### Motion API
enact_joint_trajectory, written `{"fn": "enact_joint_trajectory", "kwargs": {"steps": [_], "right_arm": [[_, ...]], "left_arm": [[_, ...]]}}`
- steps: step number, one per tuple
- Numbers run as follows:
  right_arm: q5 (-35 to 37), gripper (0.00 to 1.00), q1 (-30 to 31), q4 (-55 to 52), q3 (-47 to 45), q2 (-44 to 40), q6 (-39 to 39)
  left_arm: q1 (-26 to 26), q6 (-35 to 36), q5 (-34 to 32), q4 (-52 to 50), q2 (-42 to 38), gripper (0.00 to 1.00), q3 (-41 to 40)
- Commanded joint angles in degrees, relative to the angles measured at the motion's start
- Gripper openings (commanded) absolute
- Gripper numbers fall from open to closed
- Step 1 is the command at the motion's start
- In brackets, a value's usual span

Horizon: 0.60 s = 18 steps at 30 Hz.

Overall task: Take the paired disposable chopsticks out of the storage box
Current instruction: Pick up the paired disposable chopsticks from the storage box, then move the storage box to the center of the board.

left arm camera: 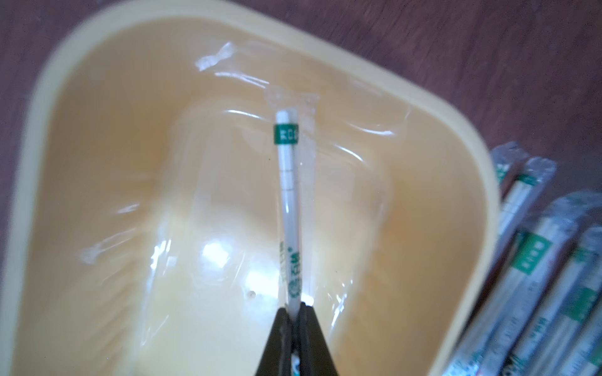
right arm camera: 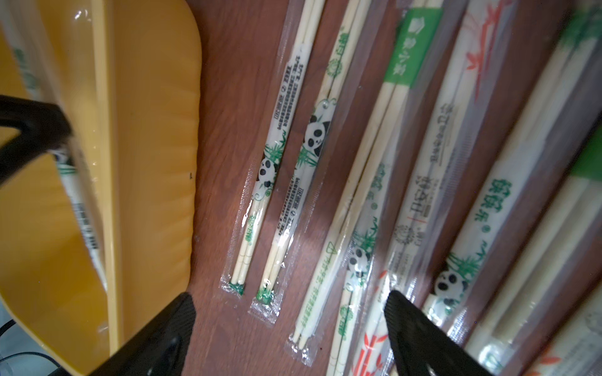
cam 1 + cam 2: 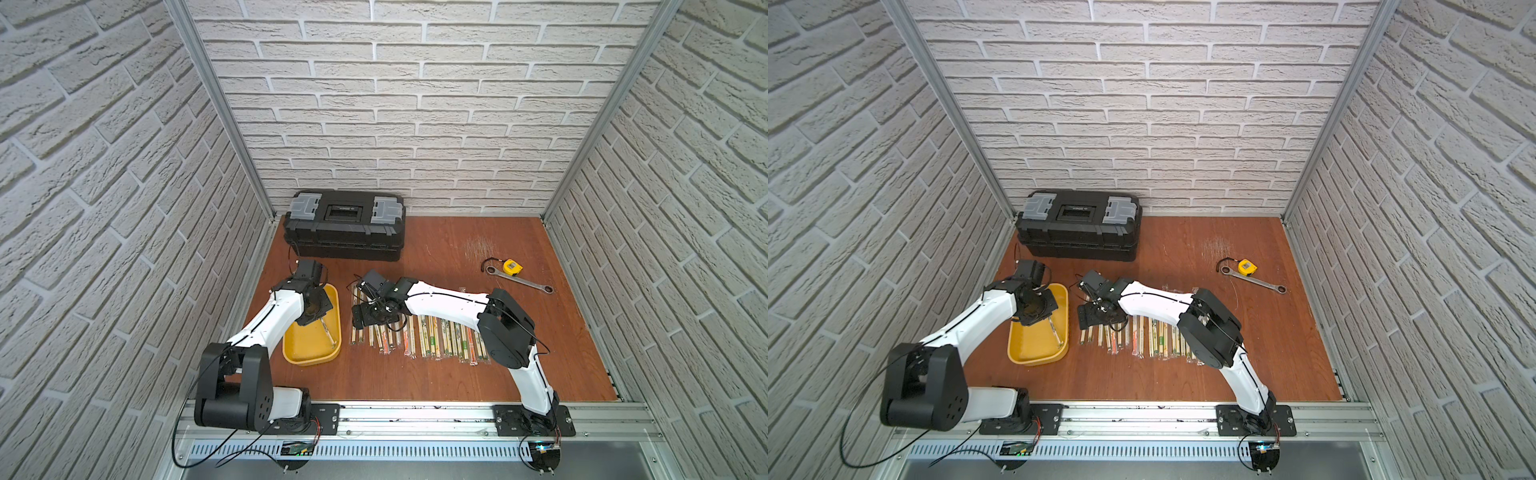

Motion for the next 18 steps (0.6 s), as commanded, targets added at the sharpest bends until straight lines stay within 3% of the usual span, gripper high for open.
{"fn": "enact_joint_trajectory", "kwargs": {"steps": [1, 14, 18], "right_arm": [[-0.7, 0.92, 1.3, -0.9, 3.1, 1.7, 0.7], [-3.9, 0.92, 5.2, -3.0, 18.0, 11.2, 1.4], [-3.1, 0.92, 5.4, -4.5, 18.8, 10.1, 1.0]], "left_arm": [[1.2, 1.9, -1.6, -5.0, -3.4, 0.0, 3.0], [1.5, 5.6, 1.8, -9.1, -8.8, 0.0, 10.6], [1.5, 6.5, 3.6, -8.3, -8.8, 0.0, 11.5]]}}
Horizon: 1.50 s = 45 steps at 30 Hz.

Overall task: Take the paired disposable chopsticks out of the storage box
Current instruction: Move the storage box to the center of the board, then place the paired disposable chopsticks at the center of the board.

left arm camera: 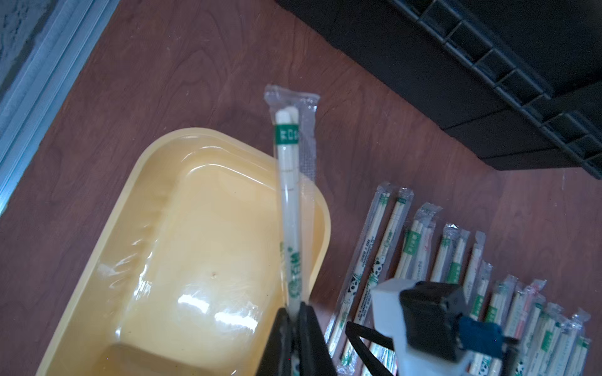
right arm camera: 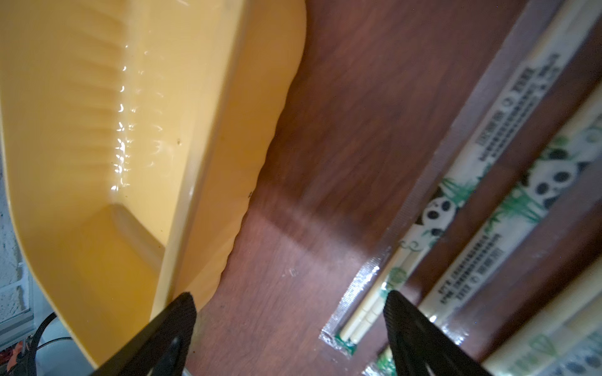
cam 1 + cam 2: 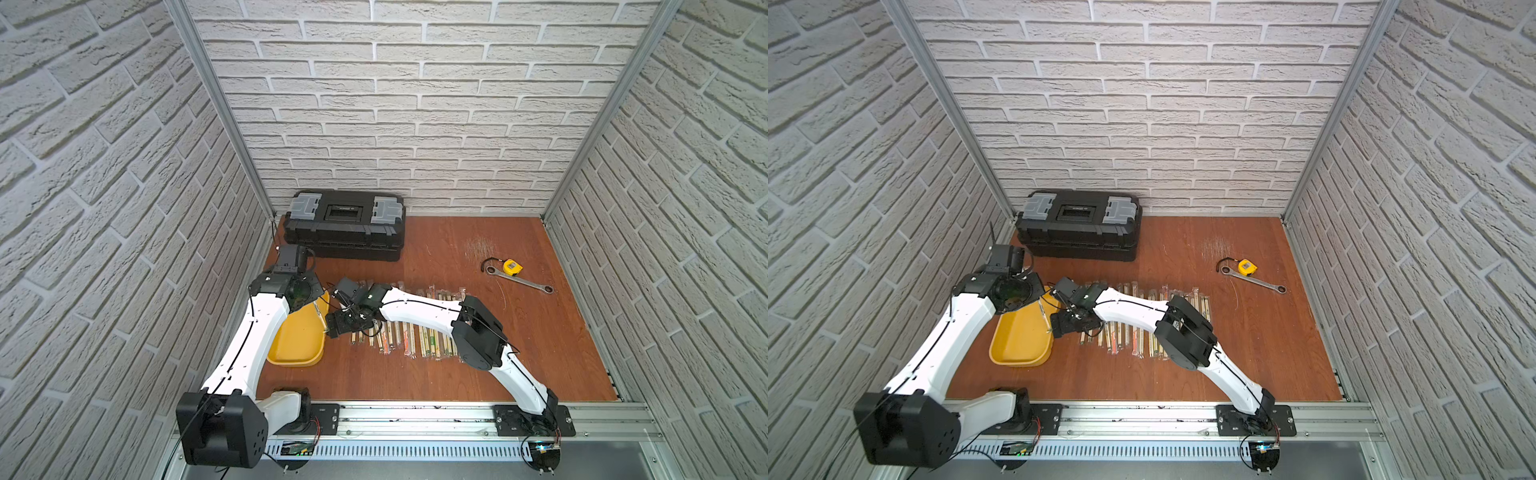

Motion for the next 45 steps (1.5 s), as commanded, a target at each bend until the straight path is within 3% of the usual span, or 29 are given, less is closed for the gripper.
{"fn": "enact_joint_trajectory", "kwargs": {"steps": [1, 7, 12, 23, 39, 42, 45], "right_arm": [[1.3, 0.92, 0.1, -1.2, -0.4, -3.5, -0.3], [3.5, 0.94, -5.0, 4.4, -17.0, -17.9, 0.3], [5.3, 0.94, -10.6, 5.0, -28.8, -29.1, -0.9], [7.9, 0.96, -28.0, 4.7, -52.0, -50.8, -5.0], [9.1, 0.99, -39.9, 1.6, -59.6, -63.6, -8.9], [9.3, 1.0, -41.1, 1.1, -59.9, -64.7, -9.1], [9.9, 1.0, -42.0, 0.5, -59.9, -65.9, -9.3]], "left_arm": [[0.3, 1.7, 2.5, 0.2, -0.6, 0.0, 1.4], [-0.8, 2.6, 5.0, 3.8, -0.3, 0.01, 1.7], [-5.0, 3.9, 4.9, 6.3, 2.9, 0.01, 2.0], [-13.6, 6.9, -4.3, 6.6, 14.9, 0.02, 1.7], [-16.8, 6.1, -7.8, 11.8, 29.4, 0.09, 1.6], [-17.4, 6.2, -7.7, 12.3, 30.5, 0.16, 1.7], [-17.9, 6.5, -7.4, 12.0, 30.2, 0.31, 2.2]]}}
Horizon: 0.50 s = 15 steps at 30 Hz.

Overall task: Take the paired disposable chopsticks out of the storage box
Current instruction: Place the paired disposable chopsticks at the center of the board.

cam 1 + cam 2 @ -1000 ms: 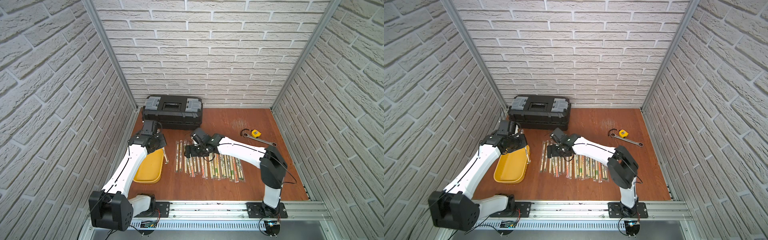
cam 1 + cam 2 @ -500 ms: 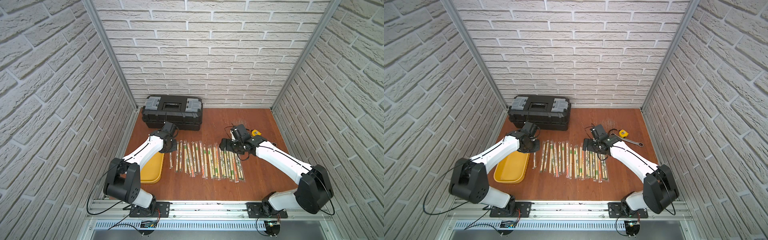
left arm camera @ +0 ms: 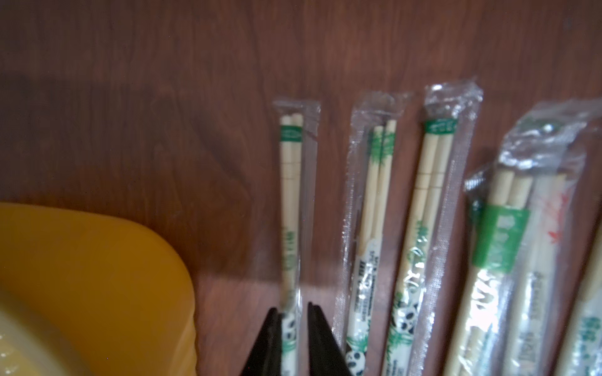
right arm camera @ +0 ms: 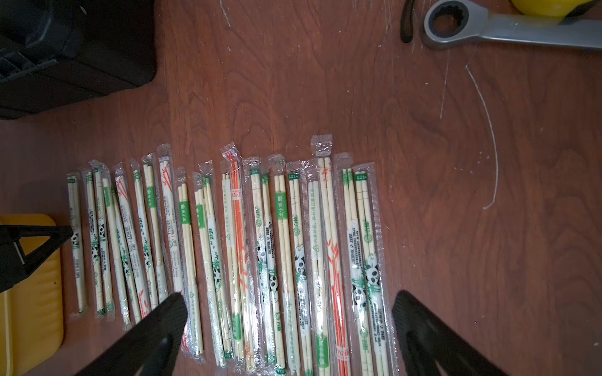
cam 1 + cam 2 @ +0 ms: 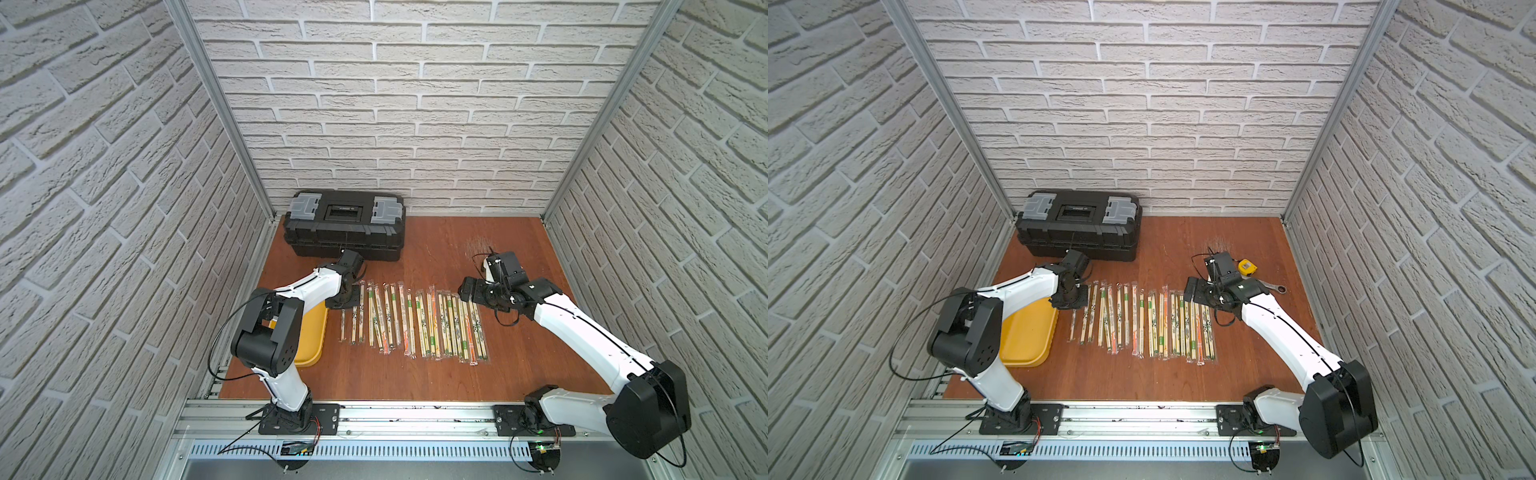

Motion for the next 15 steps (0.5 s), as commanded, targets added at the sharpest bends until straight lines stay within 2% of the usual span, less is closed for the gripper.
{"fn": "enact_joint_trajectory", "kwargs": {"steps": [1, 6, 9, 11, 15], "right_arm": [[1.5, 1.0, -1.1, -0.1, -0.2, -2.7, -1.1], [3.3, 1.0, -2.2, -1.1, 0.7, -4.8, -1.6], [5.7, 1.0, -2.5, -0.7, 1.1, -6.3, -2.0], [8.2, 1.0, -2.6, 0.2, 1.2, -7.1, -2.3], [16.3, 1.0, -3.3, 3.8, 0.4, -8.0, -3.5]], "left_arm": [[-0.7, 0.7, -0.5, 0.3, -0.7, 0.39, 1.4], [-1.3, 0.5, 0.0, -1.6, -7.0, 0.66, 2.6], [-1.5, 0.0, -1.1, -2.3, -14.0, 0.78, 3.3], [-1.5, 0.7, -3.9, -2.0, -18.8, 0.83, 3.3], [-0.1, 5.1, -13.8, 2.5, -28.6, 0.98, 0.1]]}}
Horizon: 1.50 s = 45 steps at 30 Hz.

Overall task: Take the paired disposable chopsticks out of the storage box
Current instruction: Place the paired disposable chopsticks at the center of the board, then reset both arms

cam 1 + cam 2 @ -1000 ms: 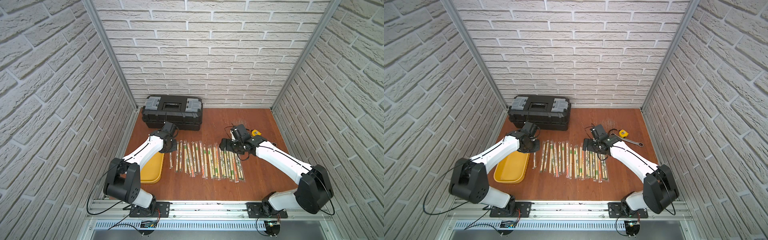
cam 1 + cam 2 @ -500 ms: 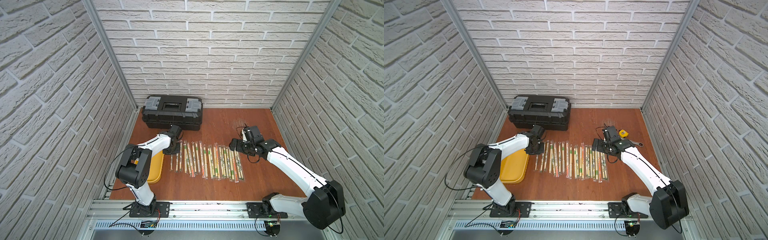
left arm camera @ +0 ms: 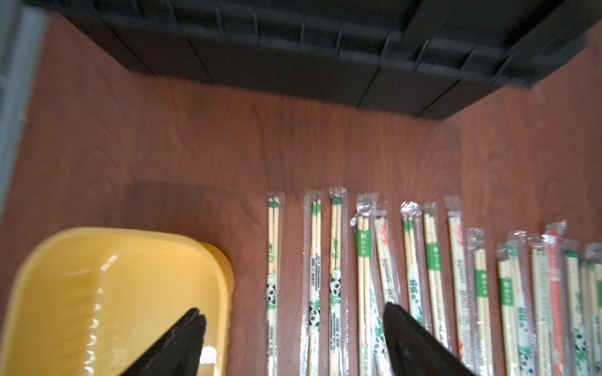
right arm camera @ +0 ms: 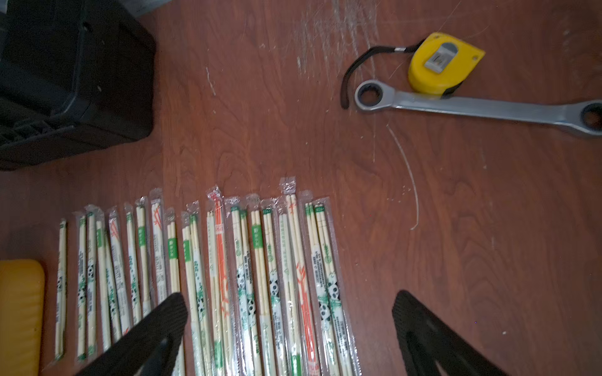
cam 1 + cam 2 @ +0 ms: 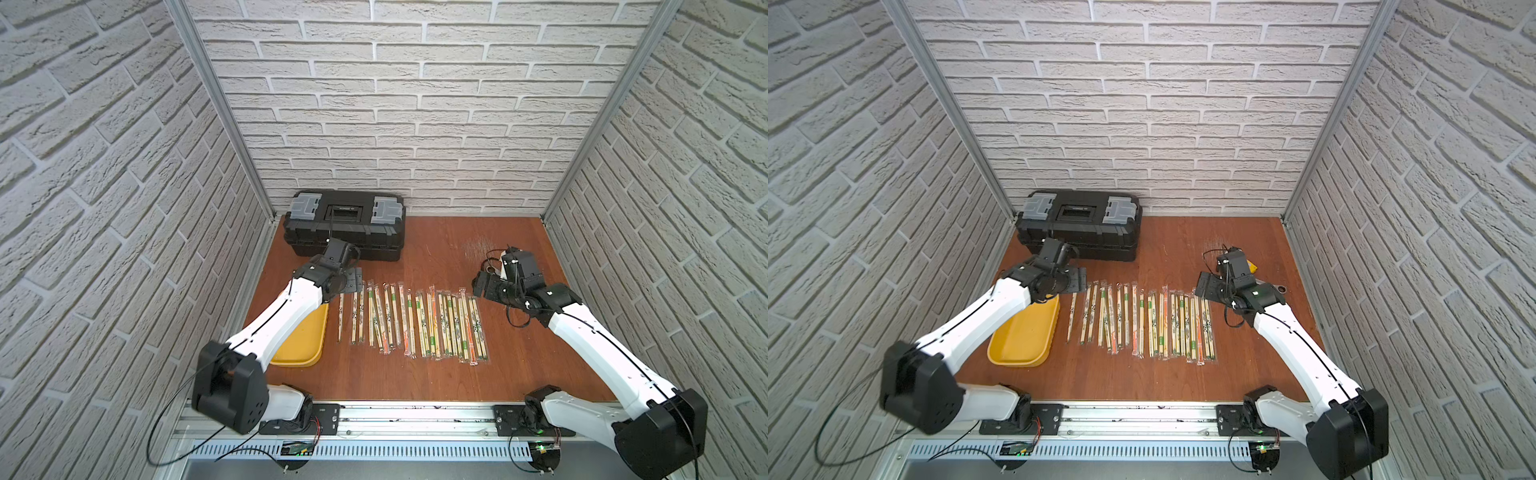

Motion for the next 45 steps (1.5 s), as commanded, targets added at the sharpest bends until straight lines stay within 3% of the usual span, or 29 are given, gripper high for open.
{"fn": "enact_joint_trajectory", "kwargs": {"steps": [1, 6, 9, 13, 18, 26, 28, 32, 34, 36, 37, 39, 41, 45], "right_arm": [[9.0, 1.0, -1.3, 5.4, -0.4, -1.3, -2.2], [13.1, 1.0, -5.3, 16.3, -5.2, 0.5, -7.5], [12.9, 1.0, -9.1, 17.3, -5.3, 4.4, -8.6], [9.9, 0.99, -12.7, 25.5, -8.8, 7.5, -15.3], [10.9, 0.99, -15.8, 43.7, -18.2, 7.2, -19.2], [5.8, 0.99, -17.7, 73.4, -31.8, 13.1, -24.2], [4.5, 0.99, -17.8, 72.6, -31.6, 12.3, -26.0], [3.1, 0.99, -18.0, 81.7, -33.6, 16.4, -27.2], [-0.8, 0.99, -17.7, 80.5, -32.5, 17.7, -29.1], [-5.4, 0.99, -17.6, 87.9, -33.5, 23.1, -31.2], [-7.4, 1.0, -17.4, 92.4, -33.9, 25.2, -31.8], [-7.0, 0.99, -17.3, 81.1, -31.1, 21.9, -32.5], [-7.1, 0.99, -17.3, 90.3, -33.4, 24.6, -32.1], [-6.9, 0.99, -16.9, 83.0, -31.6, 22.1, -32.7]], "left_arm": [[1.9, 5.1, -9.8, 5.4, -6.8, 0.98, -3.7], [11.5, 11.3, -11.0, 24.8, -18.8, 0.98, -19.2], [18.9, 14.3, -10.3, 37.5, -23.8, 0.98, -29.8], [26.6, 17.8, -4.4, 50.6, -24.0, 0.98, -38.5], [27.1, 21.2, 0.7, 63.3, -14.7, 0.98, -41.9], [26.0, 20.7, 1.5, 84.0, 2.4, 0.98, -45.2], [25.9, 20.7, 1.5, 86.3, 4.9, 0.98, -44.5], [25.6, 21.3, 1.6, 91.4, 12.4, 0.98, -43.3], [25.6, 21.3, 2.1, 92.8, 14.8, 0.98, -43.1], [25.5, 21.9, 2.8, 94.5, 17.0, 0.98, -42.3], [25.5, 22.0, 3.1, 90.6, 16.3, 0.98, -40.9], [25.6, 22.2, 3.9, 90.1, 16.6, 0.98, -40.5], [25.8, 22.1, 4.1, 89.7, 16.6, 0.98, -40.4], [25.9, 22.0, 4.3, 89.2, 16.5, 0.98, -40.2]]}}
